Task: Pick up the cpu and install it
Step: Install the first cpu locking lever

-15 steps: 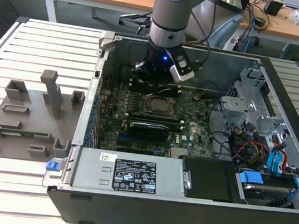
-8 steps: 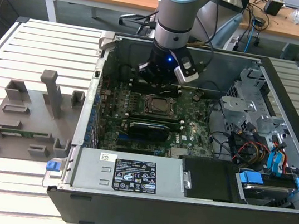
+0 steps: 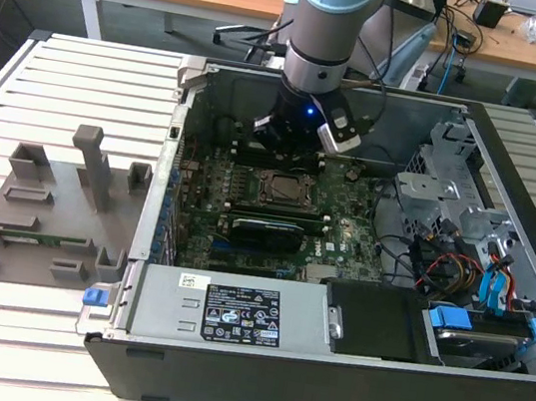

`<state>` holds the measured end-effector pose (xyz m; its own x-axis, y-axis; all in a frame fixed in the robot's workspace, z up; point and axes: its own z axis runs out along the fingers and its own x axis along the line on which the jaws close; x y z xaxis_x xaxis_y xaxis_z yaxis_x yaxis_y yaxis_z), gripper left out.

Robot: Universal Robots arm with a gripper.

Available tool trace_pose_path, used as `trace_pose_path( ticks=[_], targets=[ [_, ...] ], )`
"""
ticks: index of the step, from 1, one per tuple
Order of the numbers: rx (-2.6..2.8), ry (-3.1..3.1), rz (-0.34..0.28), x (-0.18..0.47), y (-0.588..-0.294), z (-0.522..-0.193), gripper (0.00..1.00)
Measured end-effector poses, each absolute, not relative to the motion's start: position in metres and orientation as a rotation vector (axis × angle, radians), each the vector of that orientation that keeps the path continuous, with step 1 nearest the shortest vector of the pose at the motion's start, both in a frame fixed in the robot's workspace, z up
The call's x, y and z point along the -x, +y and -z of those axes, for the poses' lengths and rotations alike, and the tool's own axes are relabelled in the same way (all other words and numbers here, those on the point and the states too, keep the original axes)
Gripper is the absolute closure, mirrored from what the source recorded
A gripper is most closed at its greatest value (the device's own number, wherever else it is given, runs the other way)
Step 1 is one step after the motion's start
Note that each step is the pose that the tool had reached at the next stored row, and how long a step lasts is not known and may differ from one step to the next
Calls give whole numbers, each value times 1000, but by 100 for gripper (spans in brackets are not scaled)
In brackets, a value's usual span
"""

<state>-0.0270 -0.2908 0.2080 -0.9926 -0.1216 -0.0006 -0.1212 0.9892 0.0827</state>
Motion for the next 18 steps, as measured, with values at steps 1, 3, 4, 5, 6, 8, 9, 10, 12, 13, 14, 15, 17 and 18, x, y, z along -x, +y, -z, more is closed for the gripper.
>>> trace_pose_path(
  ticks=[1, 3, 4, 5, 6, 8, 9, 10, 12, 13, 14, 15, 17, 18],
  targets=[
    [-191, -3128, 130, 26, -291, -208, 89],
    [-191, -3128, 130, 25, -291, -208, 89],
    [-191, -3127, 130, 24, -292, -207, 89],
    [-190, -3126, 130, 23, -292, -207, 89],
    [-190, -3124, 130, 20, -293, -207, 89],
    [-190, -3121, 130, 17, -293, -206, 89],
    [-190, -3119, 130, 15, -293, -206, 89],
    [-189, -3117, 130, 14, -293, -205, 89],
    [-189, -3115, 131, 11, -293, -205, 89],
    [-189, -3114, 131, 11, -293, -204, 89],
    [-189, -3114, 131, 10, -293, -204, 89],
    [-189, -3113, 131, 9, -293, -204, 89],
    [-189, -3112, 131, 8, -293, -204, 89],
    [-189, -3111, 130, 7, -293, -203, 89]
  ],
)
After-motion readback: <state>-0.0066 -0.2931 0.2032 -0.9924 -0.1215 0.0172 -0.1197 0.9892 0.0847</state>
